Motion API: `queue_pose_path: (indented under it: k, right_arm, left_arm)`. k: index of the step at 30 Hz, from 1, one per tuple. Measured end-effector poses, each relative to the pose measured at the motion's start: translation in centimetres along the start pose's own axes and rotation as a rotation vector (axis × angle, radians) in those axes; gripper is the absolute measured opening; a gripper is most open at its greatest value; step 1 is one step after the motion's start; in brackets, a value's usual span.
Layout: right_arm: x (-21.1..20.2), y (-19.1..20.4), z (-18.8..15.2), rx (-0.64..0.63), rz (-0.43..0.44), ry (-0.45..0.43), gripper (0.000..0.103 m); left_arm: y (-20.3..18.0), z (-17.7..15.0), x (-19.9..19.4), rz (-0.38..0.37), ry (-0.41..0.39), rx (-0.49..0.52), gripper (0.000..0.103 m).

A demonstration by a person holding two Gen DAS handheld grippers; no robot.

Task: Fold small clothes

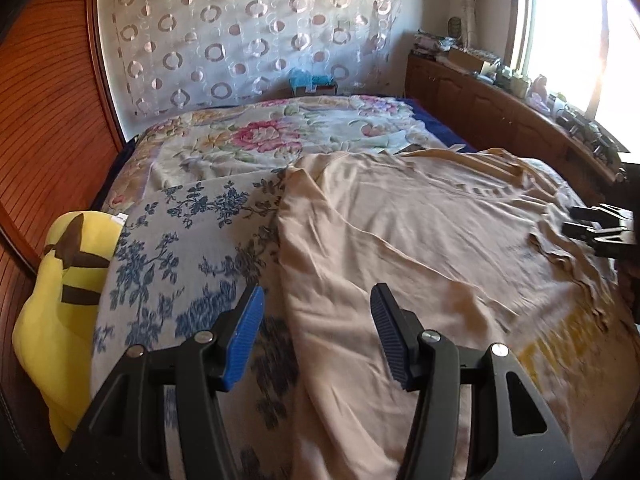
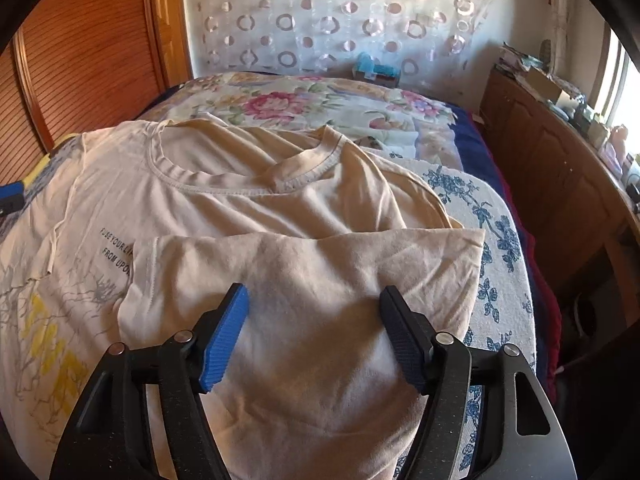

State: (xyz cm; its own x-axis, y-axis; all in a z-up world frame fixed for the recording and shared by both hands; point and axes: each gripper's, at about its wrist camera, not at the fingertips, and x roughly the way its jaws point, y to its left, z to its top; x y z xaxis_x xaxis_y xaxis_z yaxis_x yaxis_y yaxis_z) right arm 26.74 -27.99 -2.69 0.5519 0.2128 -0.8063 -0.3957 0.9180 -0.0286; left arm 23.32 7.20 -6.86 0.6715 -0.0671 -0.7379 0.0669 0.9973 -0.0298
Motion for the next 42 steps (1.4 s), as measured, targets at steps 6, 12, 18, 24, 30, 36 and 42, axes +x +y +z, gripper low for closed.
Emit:
queue_pose_path:
  k: [6, 12, 18, 24, 30, 36, 42]
  right_arm:
    - [0.3, -0.2, 0.1, 0.006, 0.008, 0.01, 0.08]
    - [0.4, -0.2, 0.1, 0.005, 0.008, 0.011, 0.082]
    - [0.4, -0.2, 0.1, 0.005, 0.009, 0.011, 0.083]
    - [0.4, -0.1, 0.2, 0.005, 0.009, 0.012, 0.085]
    - [0.5, 0.0, 0.2, 0.005, 0.01, 0.013, 0.086]
    - [0.5, 0.0, 0.2, 0.004, 0.01, 0.013, 0.086]
    - [0.5, 0.0, 0.2, 0.005, 0.009, 0.013, 0.086]
  left_arm:
    - [1.3, 1.3, 3.0, 0.003, 0.049, -0.016, 0.055]
    - [1.6, 2.5, 4.3, 0.008, 0.072, -0.003, 0.055]
    - [1.3, 3.8, 5.3, 0.009, 0.09, 0.023, 0.055]
    - [1.0, 4.9, 5.9, -0.053, 0.092, 0.04, 0.052]
    - [1.5, 5.5, 6.3, -0.068, 0.094, 0.032, 0.036]
    - [2.5, 5.7, 6.7, -0.076, 0.092, 0.023, 0.031]
    - [2.3, 5.7, 6.5, -0.098, 0.073, 0.043, 0.002]
